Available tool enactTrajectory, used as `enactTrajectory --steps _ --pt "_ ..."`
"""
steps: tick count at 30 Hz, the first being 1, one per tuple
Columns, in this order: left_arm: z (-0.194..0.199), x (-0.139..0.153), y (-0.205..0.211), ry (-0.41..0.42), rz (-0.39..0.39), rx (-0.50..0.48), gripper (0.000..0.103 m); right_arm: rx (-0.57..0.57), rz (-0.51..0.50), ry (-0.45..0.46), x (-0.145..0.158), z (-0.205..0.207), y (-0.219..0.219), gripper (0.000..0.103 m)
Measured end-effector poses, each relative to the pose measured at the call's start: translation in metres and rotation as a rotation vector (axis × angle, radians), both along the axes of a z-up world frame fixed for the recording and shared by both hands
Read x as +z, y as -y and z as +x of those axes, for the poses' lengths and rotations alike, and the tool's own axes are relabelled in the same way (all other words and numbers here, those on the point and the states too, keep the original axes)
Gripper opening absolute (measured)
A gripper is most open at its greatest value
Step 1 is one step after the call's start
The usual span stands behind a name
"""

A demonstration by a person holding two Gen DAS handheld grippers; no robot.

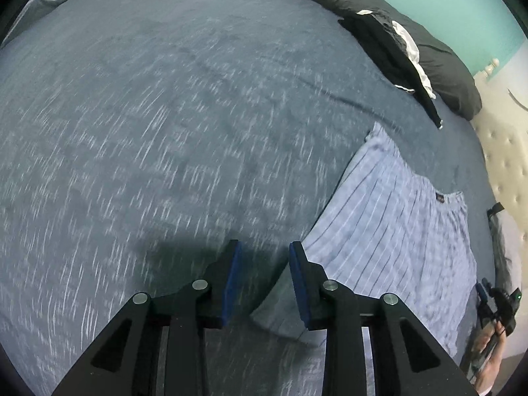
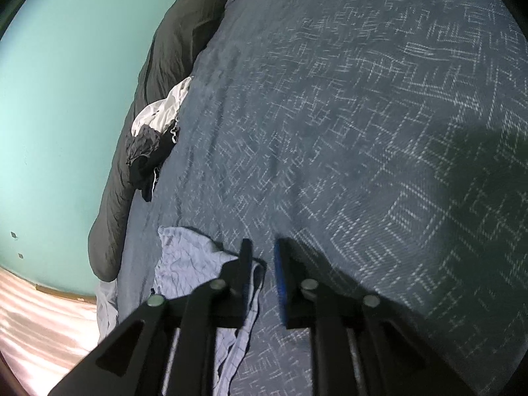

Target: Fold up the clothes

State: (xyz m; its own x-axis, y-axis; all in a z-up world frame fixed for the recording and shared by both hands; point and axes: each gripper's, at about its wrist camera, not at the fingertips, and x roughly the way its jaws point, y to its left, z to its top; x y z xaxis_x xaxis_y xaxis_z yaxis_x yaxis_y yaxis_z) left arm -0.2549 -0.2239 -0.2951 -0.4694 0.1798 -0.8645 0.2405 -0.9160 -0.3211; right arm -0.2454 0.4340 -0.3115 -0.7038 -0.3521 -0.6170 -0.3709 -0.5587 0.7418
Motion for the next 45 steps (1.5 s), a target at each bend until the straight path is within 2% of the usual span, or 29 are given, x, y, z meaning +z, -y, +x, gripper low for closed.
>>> enactTrajectory --steps 2,11,12,14,22,37,45 --pt "0.006 -0.001 -0.003 -0.004 -0.004 -0.003 0.032 0.008 0.001 -0.004 0.001 0.0 0.003 0.023" --pt "0.009 -0.009 -0.021 -0.009 0.012 -0.013 0.031 0.017 -0.014 -0.011 0.003 -0.001 0.006 0.023" --pt "0.007 -0.009 -0.021 -0.006 0.004 -0.01 0.028 0.018 -0.016 -0.011 0.003 0.0 0.005 0.023" --pt "0.005 -0.009 -0.023 0.002 -0.017 -0.006 0.007 0.018 -0.018 -0.011 0.003 0.0 0.004 0.023" --pt "0.002 0.001 -0.035 -0.022 -0.039 -0.018 0.003 0.019 -0.027 -0.01 0.004 0.0 0.003 0.023" --pt "-0.015 0.074 -0.11 -0.133 -0.029 -0.161 0.003 0.022 -0.044 -0.01 0.003 0.003 0.001 0.023" --pt "-0.032 0.116 -0.192 -0.172 -0.027 -0.299 0.003 0.039 -0.051 -0.035 0.01 0.004 -0.001 0.023"
